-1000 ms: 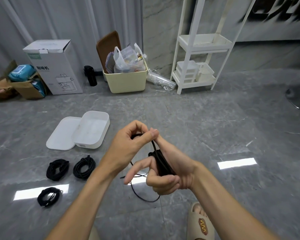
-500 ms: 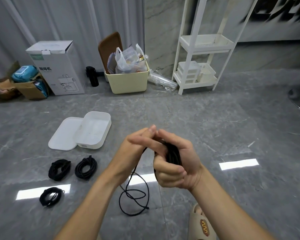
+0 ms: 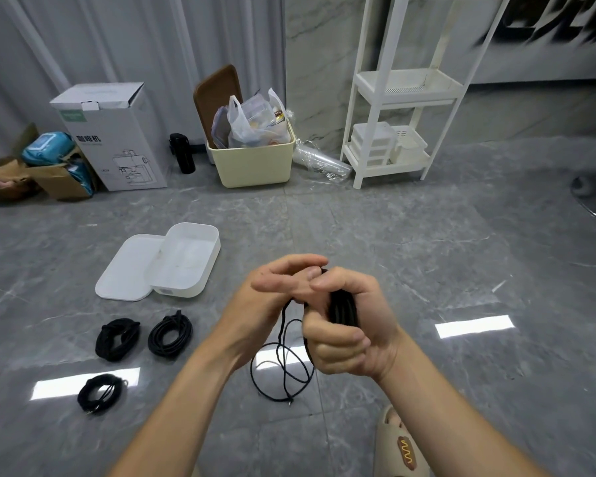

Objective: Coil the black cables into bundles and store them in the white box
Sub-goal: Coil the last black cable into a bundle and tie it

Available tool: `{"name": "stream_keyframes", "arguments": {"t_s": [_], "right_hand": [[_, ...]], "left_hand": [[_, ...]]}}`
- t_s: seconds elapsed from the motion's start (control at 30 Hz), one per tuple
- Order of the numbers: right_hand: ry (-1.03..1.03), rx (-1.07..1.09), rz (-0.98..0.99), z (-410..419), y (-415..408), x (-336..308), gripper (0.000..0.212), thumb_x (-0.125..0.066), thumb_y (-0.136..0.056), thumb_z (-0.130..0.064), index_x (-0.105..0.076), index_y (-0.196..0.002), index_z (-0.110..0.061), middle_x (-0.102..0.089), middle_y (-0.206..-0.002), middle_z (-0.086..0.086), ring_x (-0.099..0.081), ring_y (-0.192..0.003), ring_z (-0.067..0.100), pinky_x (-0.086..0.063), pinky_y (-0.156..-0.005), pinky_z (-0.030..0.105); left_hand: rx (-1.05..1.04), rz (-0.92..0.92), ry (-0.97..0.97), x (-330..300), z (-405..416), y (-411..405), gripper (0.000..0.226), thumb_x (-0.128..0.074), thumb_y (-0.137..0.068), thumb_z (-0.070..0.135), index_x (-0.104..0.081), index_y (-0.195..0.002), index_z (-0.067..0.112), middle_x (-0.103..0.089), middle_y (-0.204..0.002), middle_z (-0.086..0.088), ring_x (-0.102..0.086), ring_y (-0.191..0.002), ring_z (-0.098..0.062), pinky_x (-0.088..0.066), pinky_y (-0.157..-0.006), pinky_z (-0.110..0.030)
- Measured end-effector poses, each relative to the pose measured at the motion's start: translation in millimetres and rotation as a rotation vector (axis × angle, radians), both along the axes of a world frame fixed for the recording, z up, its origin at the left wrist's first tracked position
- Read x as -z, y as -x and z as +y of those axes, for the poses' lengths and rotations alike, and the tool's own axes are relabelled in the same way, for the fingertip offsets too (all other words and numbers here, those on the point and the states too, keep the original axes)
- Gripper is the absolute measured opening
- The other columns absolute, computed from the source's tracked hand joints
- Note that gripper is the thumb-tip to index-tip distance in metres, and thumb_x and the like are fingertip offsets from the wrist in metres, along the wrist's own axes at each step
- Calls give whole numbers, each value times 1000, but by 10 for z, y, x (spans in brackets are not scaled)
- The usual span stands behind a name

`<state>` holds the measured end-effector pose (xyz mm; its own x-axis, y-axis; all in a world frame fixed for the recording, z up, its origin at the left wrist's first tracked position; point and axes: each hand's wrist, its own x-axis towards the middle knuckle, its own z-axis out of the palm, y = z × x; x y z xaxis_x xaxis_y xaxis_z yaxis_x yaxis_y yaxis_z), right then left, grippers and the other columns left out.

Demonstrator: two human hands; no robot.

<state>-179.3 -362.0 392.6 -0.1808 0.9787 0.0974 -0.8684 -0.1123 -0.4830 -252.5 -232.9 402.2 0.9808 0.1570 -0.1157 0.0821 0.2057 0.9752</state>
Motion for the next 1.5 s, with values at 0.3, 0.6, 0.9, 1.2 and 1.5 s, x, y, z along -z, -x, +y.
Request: {"name": "stream_keyframes", "arguments": {"t_s": [0.3,0.6,0.9,1.2,1.5], "right_hand": [[-11,201,-35,53,88,0,56,-26,-94,-21,-50,-144,-15,-48,-51,3,-35,-34,11,-21,-33,16],[-19,471,256,19,42,-40,49,-36,-97,-17,-54,-142,-8,-69,-87,28,-71,-75,40,-61,-65,42],[124,927,169,-10,-89,-58,50,-40,-95,-18,-45,-145,-16,-67,-123,25,-67,-112,37,-57,-91,45],[208,1100,56,-16,-120,-57,48,-33,-99,-19,-41,-146,-22,-65,-122,29,-65,-114,41,-56,-95,44],[552,1301,-860,14,-106,114,40,-32,-106,-28,-44,-144,-36,-77,-94,9,-73,-98,21,-48,-100,37]], "left_hand": [[79,70,31,99,28,10,22,-50,-96,7,-71,-95,12,-72,-92,-14,-68,-101,-26,-53,-89,-30],[153,160,170,155,-69,3,33,-34,-97,6,-65,-86,9,-62,-68,3,-60,-66,-7,-51,-71,-22],[323,403,286,255,-7,-31,67,-16,-99,37,-70,-109,-2,-72,-108,-24,-69,-106,-34,-53,-94,-34],[300,468,328,253,1,-30,67,-19,-99,39,-68,-111,-5,-72,-108,-25,-72,-90,-31,-58,-80,-32],[343,469,201,189,64,-9,72,-18,-99,40,-73,-106,-7,-69,-80,-15,-54,-59,-19,-52,-61,-30]]}}
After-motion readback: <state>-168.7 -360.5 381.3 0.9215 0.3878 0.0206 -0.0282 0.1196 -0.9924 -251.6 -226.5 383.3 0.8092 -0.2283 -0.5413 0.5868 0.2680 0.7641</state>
